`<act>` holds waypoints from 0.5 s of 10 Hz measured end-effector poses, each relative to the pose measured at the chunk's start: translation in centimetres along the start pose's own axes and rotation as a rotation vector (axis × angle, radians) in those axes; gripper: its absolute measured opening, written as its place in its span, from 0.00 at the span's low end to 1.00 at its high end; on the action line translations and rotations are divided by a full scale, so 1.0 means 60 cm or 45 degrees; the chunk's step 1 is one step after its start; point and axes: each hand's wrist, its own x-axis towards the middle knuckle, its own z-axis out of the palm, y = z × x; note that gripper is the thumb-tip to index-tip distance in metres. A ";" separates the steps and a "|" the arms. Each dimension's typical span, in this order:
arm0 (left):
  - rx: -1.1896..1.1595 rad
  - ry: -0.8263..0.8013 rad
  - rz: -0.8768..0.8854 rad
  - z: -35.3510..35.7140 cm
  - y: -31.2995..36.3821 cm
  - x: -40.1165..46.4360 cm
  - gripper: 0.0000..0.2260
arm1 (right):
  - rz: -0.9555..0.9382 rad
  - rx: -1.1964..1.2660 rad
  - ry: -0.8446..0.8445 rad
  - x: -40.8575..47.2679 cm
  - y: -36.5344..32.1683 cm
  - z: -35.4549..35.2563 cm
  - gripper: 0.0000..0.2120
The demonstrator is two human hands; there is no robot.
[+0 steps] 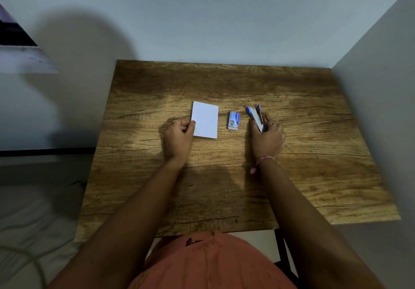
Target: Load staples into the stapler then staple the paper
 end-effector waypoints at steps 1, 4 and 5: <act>0.012 -0.016 0.010 -0.001 0.001 0.001 0.11 | -0.015 0.031 -0.020 -0.003 0.001 -0.004 0.24; -0.032 0.024 0.036 0.001 -0.003 -0.002 0.14 | -0.060 0.144 -0.016 -0.007 0.007 -0.009 0.24; -0.079 0.103 -0.008 0.001 -0.009 0.000 0.14 | -0.063 0.146 -0.036 -0.007 0.012 -0.008 0.24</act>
